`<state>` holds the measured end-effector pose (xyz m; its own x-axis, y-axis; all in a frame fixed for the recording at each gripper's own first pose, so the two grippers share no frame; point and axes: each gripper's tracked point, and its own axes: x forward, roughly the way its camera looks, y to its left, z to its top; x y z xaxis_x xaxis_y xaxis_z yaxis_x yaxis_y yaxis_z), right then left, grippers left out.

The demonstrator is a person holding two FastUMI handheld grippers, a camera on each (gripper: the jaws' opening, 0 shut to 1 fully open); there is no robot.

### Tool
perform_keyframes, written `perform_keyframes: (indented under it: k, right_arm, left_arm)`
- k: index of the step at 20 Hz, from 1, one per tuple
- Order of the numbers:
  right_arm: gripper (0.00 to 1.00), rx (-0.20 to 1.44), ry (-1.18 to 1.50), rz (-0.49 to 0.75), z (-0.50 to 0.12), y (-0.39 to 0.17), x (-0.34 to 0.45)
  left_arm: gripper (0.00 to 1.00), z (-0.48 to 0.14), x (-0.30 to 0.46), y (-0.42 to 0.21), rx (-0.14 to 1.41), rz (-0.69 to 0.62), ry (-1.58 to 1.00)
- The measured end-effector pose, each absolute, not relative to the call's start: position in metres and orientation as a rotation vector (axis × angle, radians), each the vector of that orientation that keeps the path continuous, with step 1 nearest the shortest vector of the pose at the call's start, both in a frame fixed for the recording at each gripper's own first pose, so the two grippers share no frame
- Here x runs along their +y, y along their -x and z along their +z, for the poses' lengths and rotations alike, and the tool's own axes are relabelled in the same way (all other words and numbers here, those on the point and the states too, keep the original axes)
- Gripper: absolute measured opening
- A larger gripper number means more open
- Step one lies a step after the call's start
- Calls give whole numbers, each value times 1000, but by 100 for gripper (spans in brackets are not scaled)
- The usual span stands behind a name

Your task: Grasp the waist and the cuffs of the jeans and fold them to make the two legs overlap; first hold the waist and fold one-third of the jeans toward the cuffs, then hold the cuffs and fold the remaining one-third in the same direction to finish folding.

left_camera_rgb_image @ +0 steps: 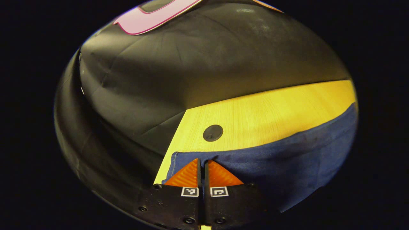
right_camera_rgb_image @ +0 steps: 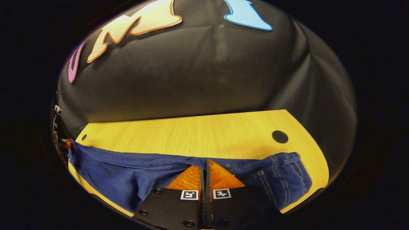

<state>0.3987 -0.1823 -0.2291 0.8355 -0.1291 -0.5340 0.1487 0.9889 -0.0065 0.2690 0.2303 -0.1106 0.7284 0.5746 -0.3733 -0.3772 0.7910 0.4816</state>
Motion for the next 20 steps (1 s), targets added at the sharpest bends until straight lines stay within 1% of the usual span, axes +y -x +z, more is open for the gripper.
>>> perform_keyframes:
  k: [1,2,3,4,5,7,8,9,10,13,14,15,17,18,19,20]
  right_arm:
    - [3,578,-44,-146,-237,-399,-182]
    - [4,590,-55,-140,-242,-400,-184]
    - [10,595,-60,-134,-246,-401,-187]
    - [11,590,-61,-131,-244,-401,-190]
    - [33,588,-78,-113,-241,-399,-189]
    - [78,580,-116,-82,-234,-396,-185]
    - [100,573,-110,-86,-229,-390,-189]
    - [99,566,-97,-92,-225,-385,-194]
    - [98,555,-96,-97,-218,-378,-198]
    - [99,532,-151,-103,-198,-353,-218]
    - [96,532,-161,-123,-193,-343,-232]
    - [99,531,-165,-154,-187,-335,-250]
    - [98,520,-161,-211,-179,-318,-283]
    - [94,529,-154,-236,-181,-311,-300]
    - [99,541,-149,-252,-184,-303,-313]
    - [98,551,-144,-268,-186,-297,-325]
  left_arm:
    - [0,-115,231,-268,547,542,-403]
    - [1,-118,232,-268,558,545,-410]
    - [2,-119,231,-268,559,546,-403]
    - [4,-122,226,-269,560,533,-374]
    - [6,-125,217,-270,549,515,-336]
    - [51,-119,198,-273,495,481,-289]
    - [74,-114,194,-271,475,487,-291]
    - [97,-110,187,-269,455,469,-284]
    - [94,-106,175,-267,436,446,-271]
    - [95,-105,137,-248,402,407,-215]
    - [95,-107,121,-241,389,381,-195]
    - [95,-111,105,-233,386,353,-175]
    - [95,-119,67,-217,401,287,-141]
    - [95,-124,46,-209,411,250,-115]
    - [94,-126,26,-204,412,214,-87]
    - [94,-126,8,-199,405,187,-56]
